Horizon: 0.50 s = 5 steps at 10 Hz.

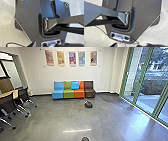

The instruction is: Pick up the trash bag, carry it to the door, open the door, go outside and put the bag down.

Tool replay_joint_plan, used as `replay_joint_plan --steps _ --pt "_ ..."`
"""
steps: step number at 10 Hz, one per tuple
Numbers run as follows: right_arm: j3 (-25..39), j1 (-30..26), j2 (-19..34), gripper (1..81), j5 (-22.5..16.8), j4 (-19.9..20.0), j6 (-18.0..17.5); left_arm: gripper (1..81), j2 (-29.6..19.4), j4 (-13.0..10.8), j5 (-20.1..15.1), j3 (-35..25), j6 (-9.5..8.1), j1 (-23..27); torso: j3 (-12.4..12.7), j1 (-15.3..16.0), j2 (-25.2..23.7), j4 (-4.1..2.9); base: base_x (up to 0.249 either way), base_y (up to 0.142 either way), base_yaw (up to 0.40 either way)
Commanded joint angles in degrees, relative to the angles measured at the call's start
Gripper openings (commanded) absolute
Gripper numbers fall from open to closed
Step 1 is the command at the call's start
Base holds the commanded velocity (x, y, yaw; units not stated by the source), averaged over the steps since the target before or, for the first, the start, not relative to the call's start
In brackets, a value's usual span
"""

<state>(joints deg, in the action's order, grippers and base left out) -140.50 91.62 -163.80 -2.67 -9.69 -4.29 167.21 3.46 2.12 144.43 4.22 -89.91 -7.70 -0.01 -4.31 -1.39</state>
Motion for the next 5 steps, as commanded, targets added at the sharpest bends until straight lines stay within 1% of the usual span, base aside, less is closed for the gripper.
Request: replay_joint_plan --steps 1,2,3,4,5 --pt "0.32 -2.45 0.65 81.1 -3.04 -0.33 0.16 81.1 -0.11 0.14 -3.26 -0.47 0.0 2.49 0.0 0.01 0.0 0.0 0.093 0.0 0.0" --pt "0.32 -2.45 0.65 81.1 -3.04 -0.33 0.16 81.1 -0.11 0.14 -3.18 -0.38 0.0 2.49 -3.11 0.01 0.0 0.0 0.1 0.0 0.0" --pt "0.41 -2.37 0.65 81.1 -3.04 -0.42 0.16 81.1 -0.11 0.14 -3.18 -0.38 0.0 2.49 -5.51 0.01 0.0 0.0 0.112 0.0 0.0" --pt "0.33 -2.37 0.65 81.1 -3.04 -0.42 0.16 81.1 -0.11 0.14 -3.18 -0.38 0.0 2.49 -6.22 0.01 -0.02 0.0 0.114 0.0 0.0" --pt "0.32 -2.36 0.73 81.1 -3.04 -0.42 0.16 81.1 -0.11 0.14 -3.18 -0.46 0.0 2.49 -7.82 0.01 -0.02 0.0 0.114 0.0 0.0"
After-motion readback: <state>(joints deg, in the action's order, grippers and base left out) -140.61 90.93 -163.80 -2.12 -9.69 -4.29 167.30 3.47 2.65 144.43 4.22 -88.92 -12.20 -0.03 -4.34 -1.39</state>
